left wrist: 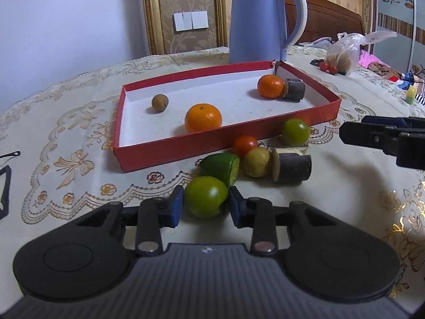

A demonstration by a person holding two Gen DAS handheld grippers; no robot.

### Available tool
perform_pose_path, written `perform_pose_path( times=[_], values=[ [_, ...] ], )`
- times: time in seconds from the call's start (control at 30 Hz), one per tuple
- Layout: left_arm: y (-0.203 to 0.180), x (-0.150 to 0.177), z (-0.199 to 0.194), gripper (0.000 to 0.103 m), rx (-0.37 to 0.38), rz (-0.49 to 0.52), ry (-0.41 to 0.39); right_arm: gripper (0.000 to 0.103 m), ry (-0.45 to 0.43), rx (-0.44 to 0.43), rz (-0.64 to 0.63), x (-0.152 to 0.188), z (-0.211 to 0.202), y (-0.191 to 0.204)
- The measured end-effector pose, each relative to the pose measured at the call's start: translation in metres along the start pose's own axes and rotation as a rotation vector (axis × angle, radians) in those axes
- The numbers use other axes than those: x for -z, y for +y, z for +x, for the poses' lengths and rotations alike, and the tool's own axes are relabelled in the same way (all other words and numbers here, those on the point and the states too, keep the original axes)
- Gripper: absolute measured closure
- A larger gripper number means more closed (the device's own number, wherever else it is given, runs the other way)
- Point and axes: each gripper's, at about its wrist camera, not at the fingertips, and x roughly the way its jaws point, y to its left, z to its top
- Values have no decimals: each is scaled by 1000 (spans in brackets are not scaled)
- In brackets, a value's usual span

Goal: Organize fruits
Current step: 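Move the left tool back and grasp the green lime in front of the tray, then carry the green fruit into the tray and open the left gripper while the right gripper grasps an eggplant piece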

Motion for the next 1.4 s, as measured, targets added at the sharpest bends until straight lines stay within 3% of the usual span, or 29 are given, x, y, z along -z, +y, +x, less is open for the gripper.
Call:
perform_pose_path(
  times=[0.2, 0.43, 0.83, 1.13, 1.4],
  values=[
    [6, -1, -9, 71, -23, -20, -24, 42, 8, -10, -11, 0, 1, 5],
    [16, -6, -19, 71, -115, -55, -55, 42, 50, -61, -58, 6, 12, 28],
    [23, -4, -23, 71, -112, -87, -61, 42, 97, -17, -118, 14, 39, 59],
    [24, -1, -23, 71, -107, -96, -56, 43, 113, 40, -75, 14, 51, 62],
    [24, -1, -25, 71, -108, -99, -59, 63, 131, -11, -53, 14, 51, 56]
  ],
)
